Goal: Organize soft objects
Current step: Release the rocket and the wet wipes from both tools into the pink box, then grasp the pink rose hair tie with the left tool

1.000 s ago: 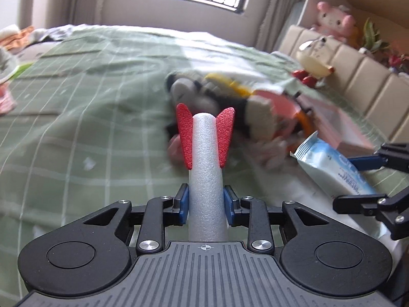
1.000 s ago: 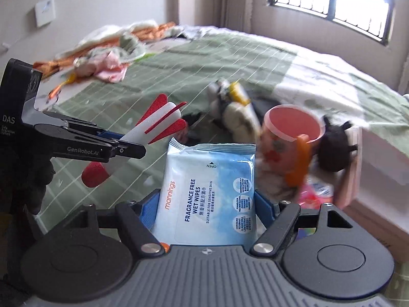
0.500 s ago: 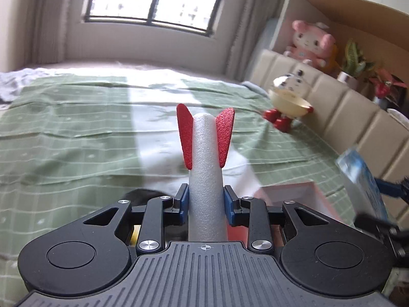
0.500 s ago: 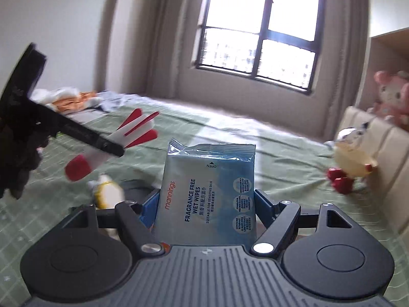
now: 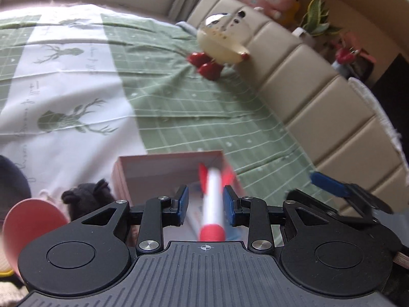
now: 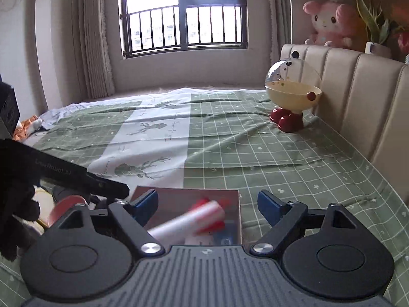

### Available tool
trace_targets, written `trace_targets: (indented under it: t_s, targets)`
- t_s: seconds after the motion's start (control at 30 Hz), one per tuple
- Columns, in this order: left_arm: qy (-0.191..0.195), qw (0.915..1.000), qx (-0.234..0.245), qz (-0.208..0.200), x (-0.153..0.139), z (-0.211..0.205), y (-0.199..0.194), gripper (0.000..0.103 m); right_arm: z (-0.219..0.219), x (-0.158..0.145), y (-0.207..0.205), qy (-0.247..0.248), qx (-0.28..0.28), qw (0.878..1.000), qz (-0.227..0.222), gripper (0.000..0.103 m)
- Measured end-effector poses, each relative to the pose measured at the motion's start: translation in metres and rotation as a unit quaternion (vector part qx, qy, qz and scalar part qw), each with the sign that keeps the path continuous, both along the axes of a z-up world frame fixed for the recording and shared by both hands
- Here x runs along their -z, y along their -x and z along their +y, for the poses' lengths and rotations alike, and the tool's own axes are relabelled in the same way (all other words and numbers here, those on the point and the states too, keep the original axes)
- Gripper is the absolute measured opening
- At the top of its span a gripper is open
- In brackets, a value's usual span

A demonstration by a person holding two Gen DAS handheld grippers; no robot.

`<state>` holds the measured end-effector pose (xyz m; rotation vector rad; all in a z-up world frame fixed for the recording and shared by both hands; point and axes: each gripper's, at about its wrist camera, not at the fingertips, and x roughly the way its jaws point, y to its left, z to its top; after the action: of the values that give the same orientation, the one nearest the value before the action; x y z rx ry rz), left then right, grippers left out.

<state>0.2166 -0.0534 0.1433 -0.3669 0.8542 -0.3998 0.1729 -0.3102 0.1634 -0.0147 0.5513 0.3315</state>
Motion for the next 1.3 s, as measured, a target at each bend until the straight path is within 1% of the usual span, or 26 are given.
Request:
trace_targets:
  t_s: [0.1, 0.2, 0.23, 0.27, 0.3, 0.4, 0.47, 0.5, 0.6, 0.67, 0.77, 0.9, 0.97, 1.07, 1.17, 1.3]
  targets:
    - [0.000, 0.9997, -0.013, -0.021, 0.010, 0.017, 0.021, 0.032, 0.003, 0.016, 0.027, 0.041, -0.004, 0.999, -0.013, 0.086]
    - [-0.007, 0.9979, -0.039, -0.051, 0.013, 0.045, 0.063, 0.032, 0.019, 0.032, 0.053, 0.073, -0.018, 0.997, -0.020, 0.087]
    - [-0.007, 0.9968, -0.053, -0.059, 0.016, 0.057, 0.077, 0.032, 0.026, 0.038, 0.063, 0.081, -0.020, 0.996, -0.021, 0.090]
    - [-0.007, 0.9955, -0.070, -0.064, 0.016, 0.071, 0.091, 0.032, 0.033, 0.045, 0.070, 0.085, -0.022, 0.996, -0.021, 0.096]
    - [-0.009, 0.9936, -0.091, -0.067, 0.018, 0.087, 0.103, 0.032, 0.041, 0.051, 0.077, 0.086, -0.024, 0.996, -0.019, 0.101]
    - [-0.033, 0.9846, -0.157, -0.070, 0.022, 0.138, 0.134, 0.032, 0.067, 0.070, 0.100, 0.064, -0.050, 0.997, 0.002, 0.101]
    - [-0.053, 0.9779, -0.192, -0.062, 0.025, 0.172, 0.150, 0.032, 0.083, 0.081, 0.113, 0.033, -0.070, 0.996, 0.033, 0.101]
    - [-0.056, 0.9736, -0.213, -0.058, 0.027, 0.188, 0.159, 0.032, 0.090, 0.087, 0.121, 0.014, -0.077, 0.996, 0.048, 0.101]
    - [-0.045, 0.9608, -0.272, -0.033, 0.037, 0.234, 0.185, 0.032, 0.108, 0.104, 0.142, -0.033, -0.091, 0.992, 0.078, 0.101]
    - [-0.036, 0.9552, -0.293, -0.017, 0.047, 0.253, 0.197, 0.032, 0.119, 0.114, 0.152, -0.039, -0.090, 0.992, 0.079, 0.101]
    - [-0.038, 0.9545, -0.296, -0.005, 0.060, 0.264, 0.210, 0.032, 0.130, 0.119, 0.155, -0.023, -0.090, 0.993, 0.068, 0.101]
    - [-0.035, 0.9617, -0.272, 0.004, 0.075, 0.257, 0.215, 0.032, 0.134, 0.118, 0.154, -0.023, -0.066, 0.995, 0.071, 0.101]
    - [-0.036, 0.9631, -0.267, 0.007, 0.081, 0.252, 0.213, 0.032, 0.133, 0.118, 0.155, -0.025, -0.061, 0.995, 0.073, 0.101]
    - [-0.022, 0.9615, -0.274, 0.010, 0.087, 0.249, 0.208, 0.032, 0.133, 0.120, 0.160, -0.017, -0.055, 0.996, 0.068, 0.101]
    - [-0.008, 0.9581, -0.286, 0.000, 0.085, 0.249, 0.205, 0.032, 0.131, 0.123, 0.166, -0.004, -0.051, 0.997, 0.058, 0.101]
    - [-0.002, 0.9542, -0.299, -0.007, 0.082, 0.250, 0.200, 0.032, 0.131, 0.132, 0.170, 0.027, -0.040, 0.998, 0.041, 0.101]
